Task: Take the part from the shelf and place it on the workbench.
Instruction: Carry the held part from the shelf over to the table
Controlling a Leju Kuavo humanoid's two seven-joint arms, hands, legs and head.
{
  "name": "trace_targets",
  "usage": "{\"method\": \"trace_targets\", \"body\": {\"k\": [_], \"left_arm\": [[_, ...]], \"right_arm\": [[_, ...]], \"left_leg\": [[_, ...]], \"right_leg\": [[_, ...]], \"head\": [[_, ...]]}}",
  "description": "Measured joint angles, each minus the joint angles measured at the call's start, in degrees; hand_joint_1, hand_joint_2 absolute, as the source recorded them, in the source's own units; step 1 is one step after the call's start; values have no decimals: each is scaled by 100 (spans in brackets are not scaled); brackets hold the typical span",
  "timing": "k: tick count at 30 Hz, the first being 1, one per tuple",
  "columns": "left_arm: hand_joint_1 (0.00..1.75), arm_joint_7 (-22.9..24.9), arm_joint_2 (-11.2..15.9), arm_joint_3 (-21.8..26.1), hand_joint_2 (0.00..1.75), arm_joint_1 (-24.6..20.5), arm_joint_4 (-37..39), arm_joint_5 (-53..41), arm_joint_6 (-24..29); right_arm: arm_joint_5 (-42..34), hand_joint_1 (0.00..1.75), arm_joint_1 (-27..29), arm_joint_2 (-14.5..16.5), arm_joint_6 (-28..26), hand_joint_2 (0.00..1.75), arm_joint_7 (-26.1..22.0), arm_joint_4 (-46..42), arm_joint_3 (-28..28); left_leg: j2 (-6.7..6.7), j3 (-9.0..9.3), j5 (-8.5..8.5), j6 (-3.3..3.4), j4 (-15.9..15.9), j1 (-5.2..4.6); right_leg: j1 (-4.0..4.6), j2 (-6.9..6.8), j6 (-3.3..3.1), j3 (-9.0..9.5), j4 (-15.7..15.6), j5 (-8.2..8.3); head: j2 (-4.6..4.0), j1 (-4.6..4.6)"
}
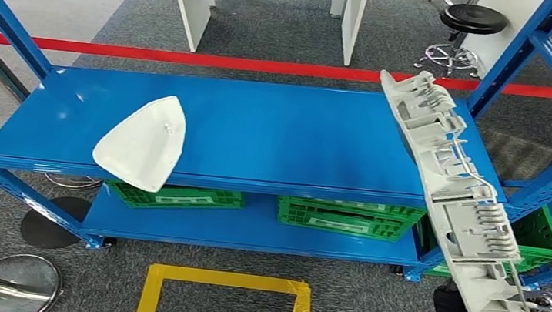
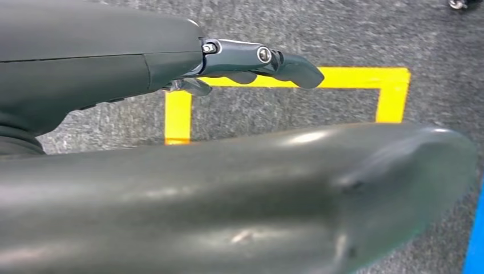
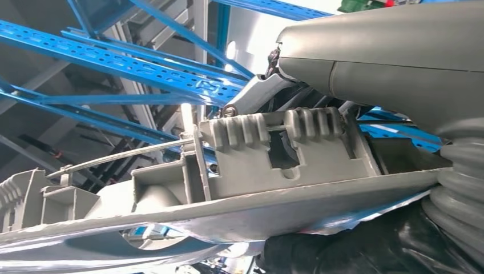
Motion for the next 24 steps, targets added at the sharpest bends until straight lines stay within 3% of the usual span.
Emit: {"method": "trace_targets", "body": {"k": [2, 4, 6, 8, 10, 12, 13, 14, 15, 17, 19, 20, 22, 24], "left_arm": [[0, 0, 4, -10, 0, -2, 0, 8, 1], [0, 0, 6, -20, 0, -4, 0, 8, 2], [0, 0, 6, -27, 0, -3, 0, 8, 3], [0, 0, -3, -32, 0, -7, 0, 8, 3], [0, 0, -8, -36, 0, -15, 0, 9, 4], [0, 0, -3, -39, 0, -17, 0, 11, 5], [0, 0, -4, -39, 0, -16, 0, 11, 6], [0, 0, -5, -40, 0, -15, 0, 11, 6], [0, 0, -8, -43, 0, -16, 0, 11, 5], [0, 0, -15, -59, 0, -17, 0, 10, 4], [0, 0, -20, -83, 0, -18, 0, 10, 4], [0, 0, -20, -95, 0, -19, 0, 10, 4], [0, 0, -17, -116, 0, -19, 0, 10, 6], [0, 0, -9, -128, 0, -14, 0, 9, 7]], "right_arm": [[1, 175, 6, 0, -1, 175, 1, -1, 0], [5, 175, 6, 0, -1, 175, 0, -1, 0], [9, 175, 11, 0, -1, 175, -1, -1, 0], [10, 175, 22, 0, -1, 175, -1, -1, -2], [10, 175, 27, 0, -1, 175, -3, -1, -4], [9, 175, 29, 0, -1, 175, -5, -1, -5], [9, 175, 30, 0, -1, 175, -3, -1, -7], [8, 175, 31, 0, -1, 175, -2, -1, -11], [8, 175, 31, 0, -1, 175, 0, -1, -15], [8, 175, 29, 0, -1, 175, 1, -1, -20], [8, 175, 28, 0, -1, 175, 0, -1, -19], [8, 175, 28, 0, -1, 175, -1, -1, -19], [7, 175, 33, 0, -1, 175, -1, -1, -22], [6, 175, 36, -1, -1, 175, -1, -1, -27]], "left_leg": [[-14, 467, 314, 0, -764, 21], [-39, 740, 417, 38, -1314, 9], [-49, 729, 416, 90, -1420, -14], [-30, 662, 464, 183, -1461, -1], [-5, 567, 552, 303, -1490, 8], [12, 451, 637, 363, -1481, -24], [20, 396, 677, 373, -1476, -43], [26, 342, 717, 377, -1471, -62], [29, 294, 753, 377, -1464, -79], [30, 224, 813, 361, -1444, -102], [28, 172, 867, 320, -1409, -120], [29, 147, 900, 290, -1394, -124], [30, 98, 962, 225, -1375, -124], [14, 23, 789, 154, -1225, -116]], "right_leg": [[-7, 5, 28, -81, 66, 21], [0, 12, 94, -147, 104, 66], [2, 18, 185, -204, 107, 137], [-7, 19, 249, -284, 162, 85], [-8, 24, 277, -462, 549, -279], [-5, 29, 288, -692, 1274, -739], [-4, 28, 290, -753, 1566, -843], [-1, 28, 283, -729, 1689, -824], [3, 28, 268, -603, 1597, -698], [23, 24, 204, -89, 863, -379], [51, 19, 154, 385, 130, -291], [63, 19, 142, 471, -47, -319], [57, 21, 128, 435, -126, -306], [27, 8, 66, 346, -159, -238]], "head": [[0, -2], [0, -5], [0, -5], [0, 2], [0, 36], [0, 69], [0, 75], [0, 76], [0, 75], [0, 75], [0, 72], [0, 72], [0, 71], [0, 56]]}}
